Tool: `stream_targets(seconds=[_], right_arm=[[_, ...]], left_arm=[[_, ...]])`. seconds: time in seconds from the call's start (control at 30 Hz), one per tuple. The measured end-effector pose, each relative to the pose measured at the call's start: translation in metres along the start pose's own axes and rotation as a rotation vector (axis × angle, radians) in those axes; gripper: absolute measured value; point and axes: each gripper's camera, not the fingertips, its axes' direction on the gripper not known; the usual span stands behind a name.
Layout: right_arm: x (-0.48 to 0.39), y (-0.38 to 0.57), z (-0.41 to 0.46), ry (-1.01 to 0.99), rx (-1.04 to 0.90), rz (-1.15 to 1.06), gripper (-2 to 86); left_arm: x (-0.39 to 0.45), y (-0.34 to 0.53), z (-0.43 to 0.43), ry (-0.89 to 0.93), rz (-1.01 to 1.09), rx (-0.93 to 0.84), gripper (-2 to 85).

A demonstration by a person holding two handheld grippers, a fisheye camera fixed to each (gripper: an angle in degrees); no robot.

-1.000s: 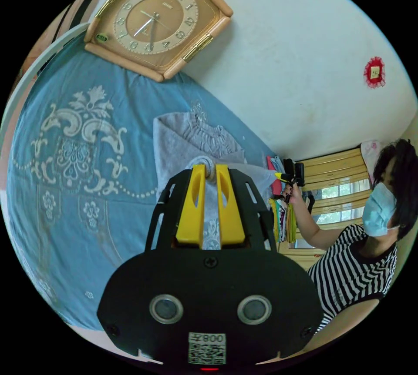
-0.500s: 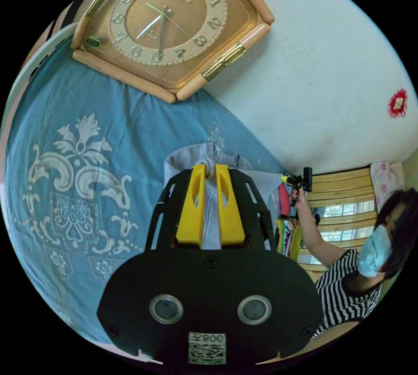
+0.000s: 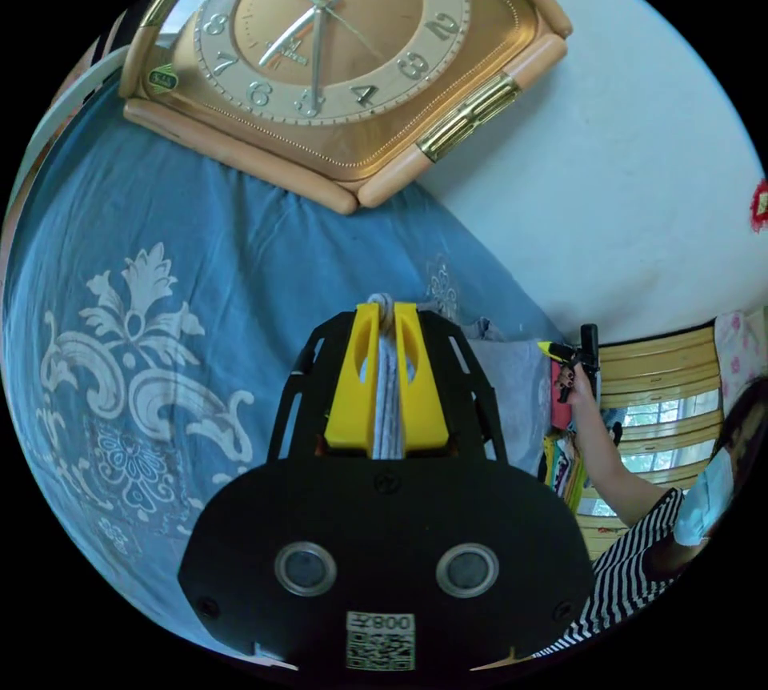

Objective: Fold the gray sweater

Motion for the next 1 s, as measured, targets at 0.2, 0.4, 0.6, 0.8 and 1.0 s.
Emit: stream_targets(seconds=[0.2,0.4,0.6,0.8,1.0], right_arm=[[-0.011,-0.017,0.003,-0.008,0.008,0.020,2.2],[-0.021,-0.017,-0.003,-0.118,0.061,0.054,2.2],[-0.071,0.008,-0.025,-0.033,0.229,-0.007,0.8],[-0.181,-0.004,0.048,0.185,0.038,-0.271,0.2],[-0.245,-0.013,0.120,0.615,-0.090,-0.384,0.1]], left_arm=[[0.026,-0.015,-0.009,-0.024,-0.004,0.038,3.5],[0.048,-0.018,-0.017,0.032,-0.031,0.076,4.7],[0.086,0.001,-0.056,0.069,-0.021,0.230,2.6],[0.170,0.011,-0.029,0.143,0.209,0.083,0.5],[0.228,0.005,0.020,-0.287,0.336,-0.057,0.2]])
